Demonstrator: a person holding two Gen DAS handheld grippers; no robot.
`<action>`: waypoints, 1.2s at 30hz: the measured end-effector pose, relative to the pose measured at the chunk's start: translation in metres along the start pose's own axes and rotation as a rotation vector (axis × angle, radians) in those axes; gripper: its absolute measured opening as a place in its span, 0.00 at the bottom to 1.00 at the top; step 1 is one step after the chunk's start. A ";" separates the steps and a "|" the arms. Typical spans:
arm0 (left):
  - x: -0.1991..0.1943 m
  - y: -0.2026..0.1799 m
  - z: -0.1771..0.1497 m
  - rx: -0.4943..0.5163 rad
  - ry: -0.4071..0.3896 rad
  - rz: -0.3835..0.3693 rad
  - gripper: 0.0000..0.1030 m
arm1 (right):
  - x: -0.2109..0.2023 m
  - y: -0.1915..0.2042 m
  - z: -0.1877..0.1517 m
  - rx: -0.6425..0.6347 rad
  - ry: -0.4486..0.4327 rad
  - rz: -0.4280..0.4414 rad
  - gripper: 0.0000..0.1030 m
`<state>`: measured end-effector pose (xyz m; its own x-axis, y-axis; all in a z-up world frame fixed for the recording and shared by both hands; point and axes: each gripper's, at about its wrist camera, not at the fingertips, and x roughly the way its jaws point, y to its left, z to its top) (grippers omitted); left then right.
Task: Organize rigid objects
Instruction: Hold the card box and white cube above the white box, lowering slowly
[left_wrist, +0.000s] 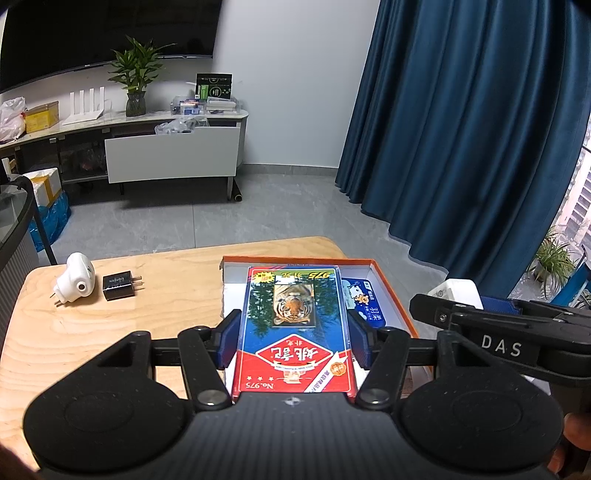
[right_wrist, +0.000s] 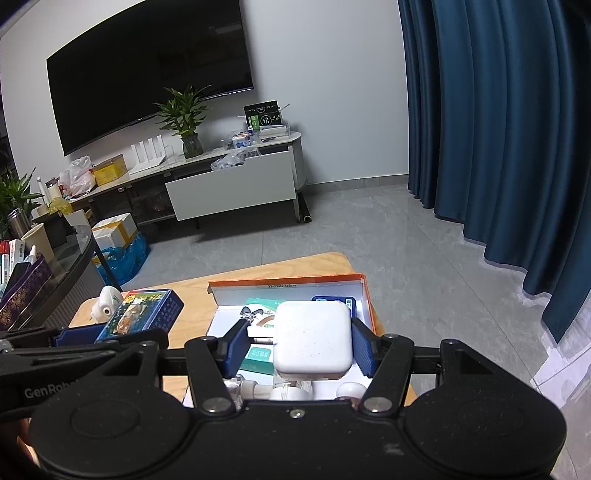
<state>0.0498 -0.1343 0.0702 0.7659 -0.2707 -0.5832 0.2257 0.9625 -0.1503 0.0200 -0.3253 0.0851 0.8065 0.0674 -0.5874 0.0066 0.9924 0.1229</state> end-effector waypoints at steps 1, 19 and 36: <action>0.000 0.000 0.000 0.000 0.001 -0.001 0.58 | 0.000 0.000 0.000 -0.002 0.000 -0.001 0.67; 0.004 0.000 0.000 0.000 0.012 0.003 0.58 | 0.011 0.000 -0.005 0.003 0.015 -0.003 0.67; 0.009 0.001 -0.003 -0.006 0.030 0.003 0.58 | 0.019 0.003 -0.012 0.012 0.037 0.001 0.67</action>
<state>0.0552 -0.1355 0.0622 0.7485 -0.2672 -0.6070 0.2195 0.9635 -0.1534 0.0281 -0.3200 0.0644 0.7843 0.0721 -0.6162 0.0136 0.9910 0.1332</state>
